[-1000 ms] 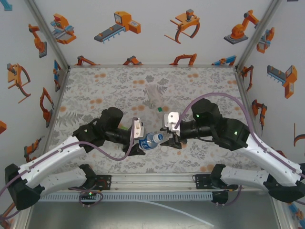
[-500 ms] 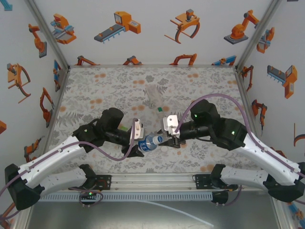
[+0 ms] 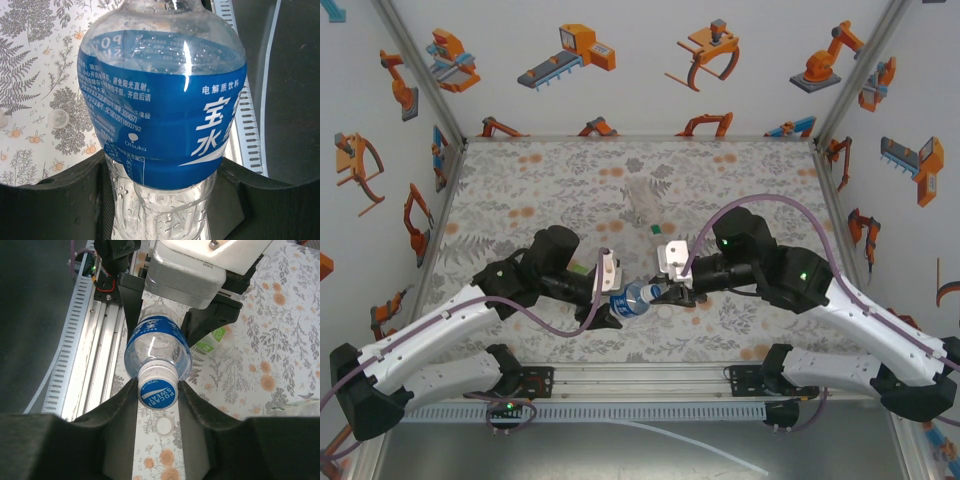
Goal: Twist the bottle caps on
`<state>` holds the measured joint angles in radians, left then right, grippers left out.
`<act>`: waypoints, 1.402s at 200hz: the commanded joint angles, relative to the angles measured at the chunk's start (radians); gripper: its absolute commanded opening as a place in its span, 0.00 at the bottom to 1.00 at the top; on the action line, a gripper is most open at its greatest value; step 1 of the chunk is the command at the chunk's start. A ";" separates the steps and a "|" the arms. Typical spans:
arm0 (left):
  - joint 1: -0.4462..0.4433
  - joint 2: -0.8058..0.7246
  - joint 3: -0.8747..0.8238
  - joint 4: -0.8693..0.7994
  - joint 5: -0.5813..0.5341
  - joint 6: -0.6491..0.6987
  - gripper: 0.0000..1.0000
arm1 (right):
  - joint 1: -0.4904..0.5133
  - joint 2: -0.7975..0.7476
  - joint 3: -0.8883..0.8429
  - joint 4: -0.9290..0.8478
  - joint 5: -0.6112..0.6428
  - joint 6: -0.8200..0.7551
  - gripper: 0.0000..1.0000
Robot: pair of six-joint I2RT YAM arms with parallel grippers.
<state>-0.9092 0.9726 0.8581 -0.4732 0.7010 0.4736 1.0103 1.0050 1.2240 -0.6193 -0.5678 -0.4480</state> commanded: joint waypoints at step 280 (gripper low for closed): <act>-0.003 -0.013 0.002 0.089 0.001 0.001 0.00 | 0.007 -0.029 0.113 -0.013 0.289 0.416 0.54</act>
<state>-0.9100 0.9718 0.8253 -0.3603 0.6254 0.4583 1.0157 1.0096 1.3495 -0.6525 -0.1387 0.3641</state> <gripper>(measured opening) 0.562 0.541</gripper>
